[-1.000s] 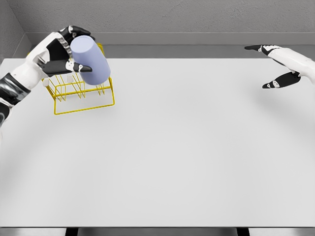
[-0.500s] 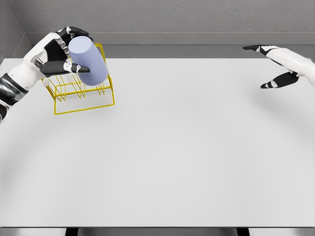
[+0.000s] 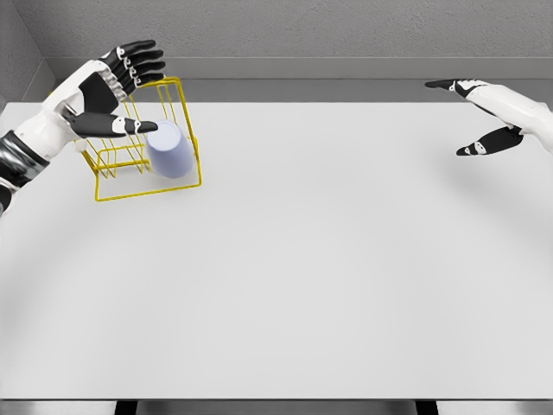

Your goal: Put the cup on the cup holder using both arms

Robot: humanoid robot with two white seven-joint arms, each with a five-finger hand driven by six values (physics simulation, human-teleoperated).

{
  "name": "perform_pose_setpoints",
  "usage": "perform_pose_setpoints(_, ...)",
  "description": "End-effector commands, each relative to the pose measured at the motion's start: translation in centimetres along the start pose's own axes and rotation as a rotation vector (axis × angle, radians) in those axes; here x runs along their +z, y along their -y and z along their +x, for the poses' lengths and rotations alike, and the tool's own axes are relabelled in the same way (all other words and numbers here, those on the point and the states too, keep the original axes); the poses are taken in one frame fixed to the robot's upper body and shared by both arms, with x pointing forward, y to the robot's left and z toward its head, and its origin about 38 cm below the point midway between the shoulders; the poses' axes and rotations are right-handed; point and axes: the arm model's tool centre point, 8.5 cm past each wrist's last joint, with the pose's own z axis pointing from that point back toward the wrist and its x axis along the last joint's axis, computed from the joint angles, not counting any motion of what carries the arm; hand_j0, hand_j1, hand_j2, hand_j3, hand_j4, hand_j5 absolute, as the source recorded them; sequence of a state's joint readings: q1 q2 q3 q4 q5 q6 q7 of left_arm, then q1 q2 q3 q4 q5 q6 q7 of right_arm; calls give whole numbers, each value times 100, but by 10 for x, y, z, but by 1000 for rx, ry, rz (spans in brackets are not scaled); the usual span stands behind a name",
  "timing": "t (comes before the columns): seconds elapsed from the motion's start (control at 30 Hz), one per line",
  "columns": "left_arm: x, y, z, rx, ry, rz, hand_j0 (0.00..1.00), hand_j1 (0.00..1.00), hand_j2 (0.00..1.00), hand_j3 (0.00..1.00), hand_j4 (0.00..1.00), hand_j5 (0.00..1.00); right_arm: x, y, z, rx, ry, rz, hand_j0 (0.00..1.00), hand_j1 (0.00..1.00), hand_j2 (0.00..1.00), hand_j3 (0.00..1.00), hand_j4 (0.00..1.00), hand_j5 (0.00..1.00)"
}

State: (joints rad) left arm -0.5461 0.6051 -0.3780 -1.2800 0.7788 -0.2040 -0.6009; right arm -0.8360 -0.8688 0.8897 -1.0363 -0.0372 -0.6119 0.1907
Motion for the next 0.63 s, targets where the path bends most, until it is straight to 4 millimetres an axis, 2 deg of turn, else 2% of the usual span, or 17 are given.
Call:
perform_pose_setpoints(0.0, -1, 0, 2, 4, 8, -2, 96, 96, 96, 96, 96, 96, 0, 1, 0, -5, 0, -6, 100, 100, 100, 100, 100, 100)
perform_pose_setpoints(0.1, -6, 12, 14, -11, 46, -47, 96, 96, 96, 96, 96, 96, 0, 1, 0, -5, 0, -6, 100, 100, 100, 100, 100, 100)
perform_pose_setpoints(0.17, -1, 18, 23, -30, 57, -75, 100, 100, 100, 100, 100, 100, 0, 1, 0, -5, 0, -6, 100, 100, 100, 100, 100, 100)
perform_pose_setpoints(0.23, 11, 25, 25, -45, 50, -99, 100, 100, 100, 100, 100, 100, 0, 1, 0, -4, 0, -5, 100, 100, 100, 100, 100, 100)
perform_pose_setpoints(0.33, 27, 33, 39, -116, 117, -125, 100, 100, 100, 100, 100, 100, 0, 1, 0, -5, 0, -6, 100, 100, 100, 100, 100, 100)
perform_pose_setpoints(0.37, 36, 38, 50, -165, 120, -160, 100, 100, 100, 100, 100, 100, 0, 1, 0, -5, 0, -6, 100, 100, 100, 100, 100, 100)
perform_pose_setpoints(0.4, 47, 44, 56, -207, 126, -194, 100, 100, 100, 100, 100, 100, 0, 1, 0, -5, 1, -5, 100, 100, 100, 100, 100, 100)
perform_pose_setpoints(0.47, 52, 59, 63, -260, 139, -250, 100, 100, 100, 100, 100, 100, 0, 1, 0, -5, 1, -5, 100, 100, 100, 100, 100, 100)
perform_pose_setpoints(0.5, 57, 66, 57, -243, 126, -259, 100, 100, 100, 100, 100, 100, 0, 1, 0, -6, 1, -6, 100, 100, 100, 100, 100, 100)
perform_pose_setpoints(0.6, 61, 65, 57, -249, 112, -263, 100, 100, 100, 100, 100, 100, -1, 0, 1, -6, 2, -5, 100, 100, 100, 100, 100, 100)
